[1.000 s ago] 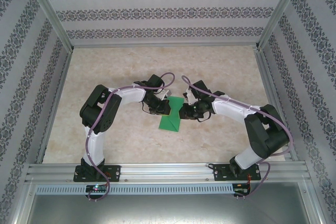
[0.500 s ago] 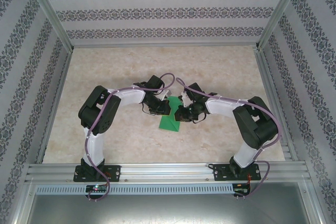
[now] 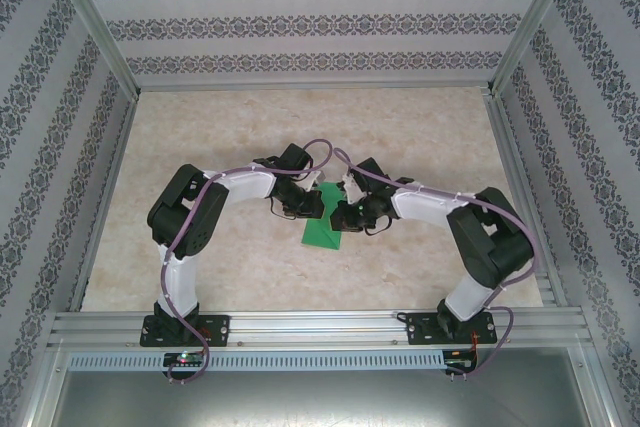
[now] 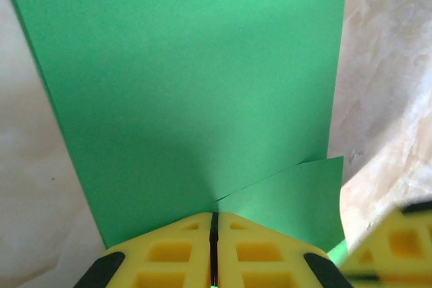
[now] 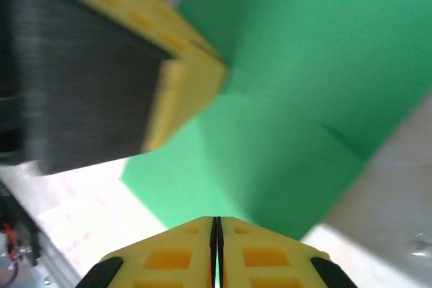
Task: Fold a paper plane with a square sheet of paper (pick it up from the middle)
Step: Fold the triangle a second time at the center of the table.
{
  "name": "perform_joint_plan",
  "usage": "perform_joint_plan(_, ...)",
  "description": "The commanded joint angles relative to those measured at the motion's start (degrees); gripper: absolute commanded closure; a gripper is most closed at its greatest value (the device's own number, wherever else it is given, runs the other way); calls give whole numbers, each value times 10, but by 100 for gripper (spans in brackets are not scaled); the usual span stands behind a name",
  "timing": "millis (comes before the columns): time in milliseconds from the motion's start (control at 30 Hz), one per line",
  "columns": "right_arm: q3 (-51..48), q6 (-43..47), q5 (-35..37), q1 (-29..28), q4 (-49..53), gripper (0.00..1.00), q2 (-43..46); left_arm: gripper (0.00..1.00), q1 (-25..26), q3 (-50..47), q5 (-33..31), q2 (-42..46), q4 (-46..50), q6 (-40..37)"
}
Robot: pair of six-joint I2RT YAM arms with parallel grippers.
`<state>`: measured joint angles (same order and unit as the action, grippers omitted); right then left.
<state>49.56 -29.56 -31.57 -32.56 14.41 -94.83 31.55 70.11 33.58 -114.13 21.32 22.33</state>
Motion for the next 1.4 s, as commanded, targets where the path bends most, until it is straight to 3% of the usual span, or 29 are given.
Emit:
perform_joint_plan(0, -16, -35, -35, -21, -44, 88, 21, 89, -3, -22, -90, -25, 23, 1)
perform_joint_plan(567, -43, -39, -24, -29, -100, 89, -58, 89, -5, -26, -90, -25, 26, -5)
perform_joint_plan(1367, -160, -61, -23, -27, -117, 90, 10, 89, -20, -23, -91, -29, 28, -11)
